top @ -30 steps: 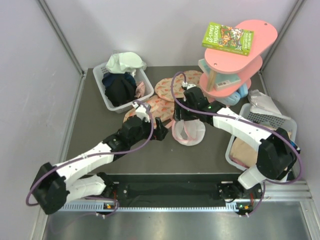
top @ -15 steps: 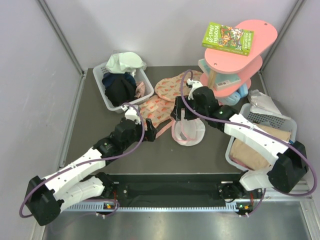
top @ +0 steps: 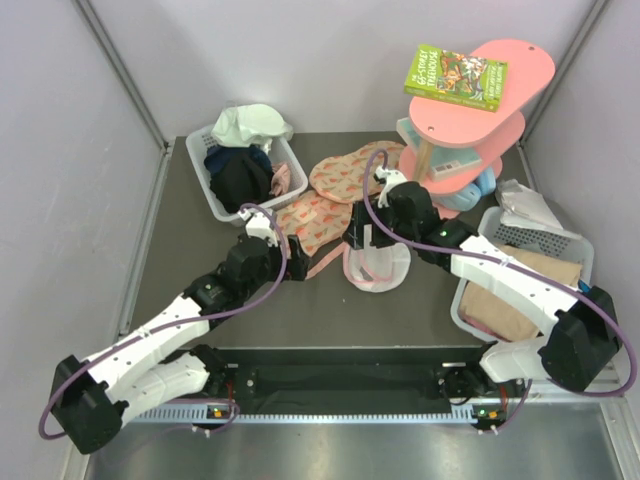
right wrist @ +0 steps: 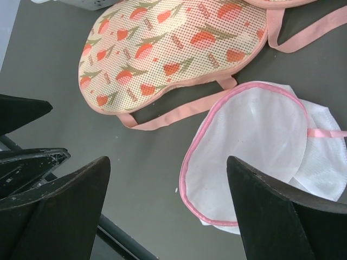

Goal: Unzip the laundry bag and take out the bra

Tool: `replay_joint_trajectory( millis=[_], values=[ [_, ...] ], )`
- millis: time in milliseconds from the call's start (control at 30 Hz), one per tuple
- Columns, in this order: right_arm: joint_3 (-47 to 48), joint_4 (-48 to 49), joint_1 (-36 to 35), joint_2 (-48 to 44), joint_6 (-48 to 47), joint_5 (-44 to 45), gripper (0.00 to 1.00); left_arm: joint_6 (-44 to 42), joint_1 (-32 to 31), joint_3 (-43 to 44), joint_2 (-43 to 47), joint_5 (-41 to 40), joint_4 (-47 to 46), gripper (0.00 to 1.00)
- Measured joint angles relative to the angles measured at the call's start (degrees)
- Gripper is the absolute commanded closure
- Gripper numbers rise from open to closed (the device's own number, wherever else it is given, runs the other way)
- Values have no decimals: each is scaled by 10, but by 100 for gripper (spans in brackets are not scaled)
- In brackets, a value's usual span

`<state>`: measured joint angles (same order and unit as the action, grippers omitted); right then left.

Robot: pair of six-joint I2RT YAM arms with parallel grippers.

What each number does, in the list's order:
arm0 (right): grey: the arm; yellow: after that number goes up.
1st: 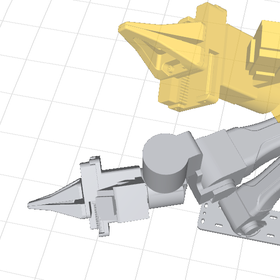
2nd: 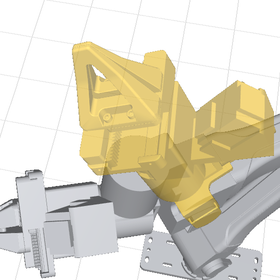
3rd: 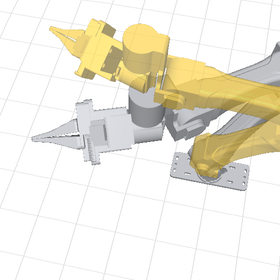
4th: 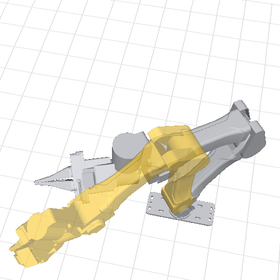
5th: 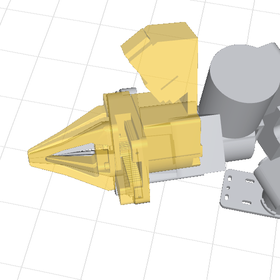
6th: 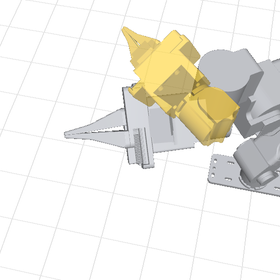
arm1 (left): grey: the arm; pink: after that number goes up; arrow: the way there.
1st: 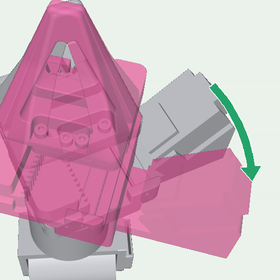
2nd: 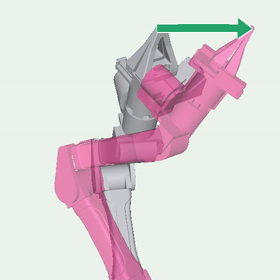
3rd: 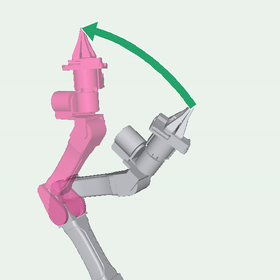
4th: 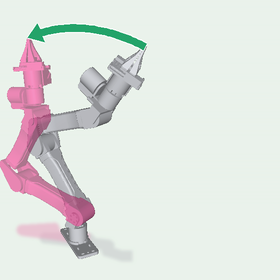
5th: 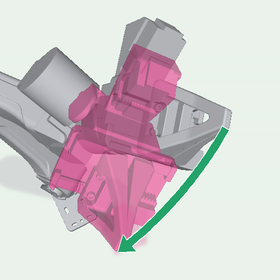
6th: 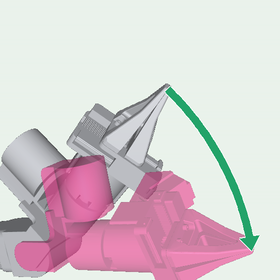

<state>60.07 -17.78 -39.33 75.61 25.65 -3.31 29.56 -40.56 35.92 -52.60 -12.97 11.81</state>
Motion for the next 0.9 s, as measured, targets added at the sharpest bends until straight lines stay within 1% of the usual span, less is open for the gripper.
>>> replay_joint_trajectory(
  millis=[167,367,700,900],
  values=[
    [-10,17,0,0,0,-4,12,-6,12,11,3,1,3,1],
    [-38,59,6,11,3,-30,12,-10,44,16,3,17,3,1],
    [-62,129,12,134,25,-97,12,-12,94,16,9,54,3,1],
    [-62,135,12,165,27,-106,12,-14,111,16,11,68,4,1]
  ],
)
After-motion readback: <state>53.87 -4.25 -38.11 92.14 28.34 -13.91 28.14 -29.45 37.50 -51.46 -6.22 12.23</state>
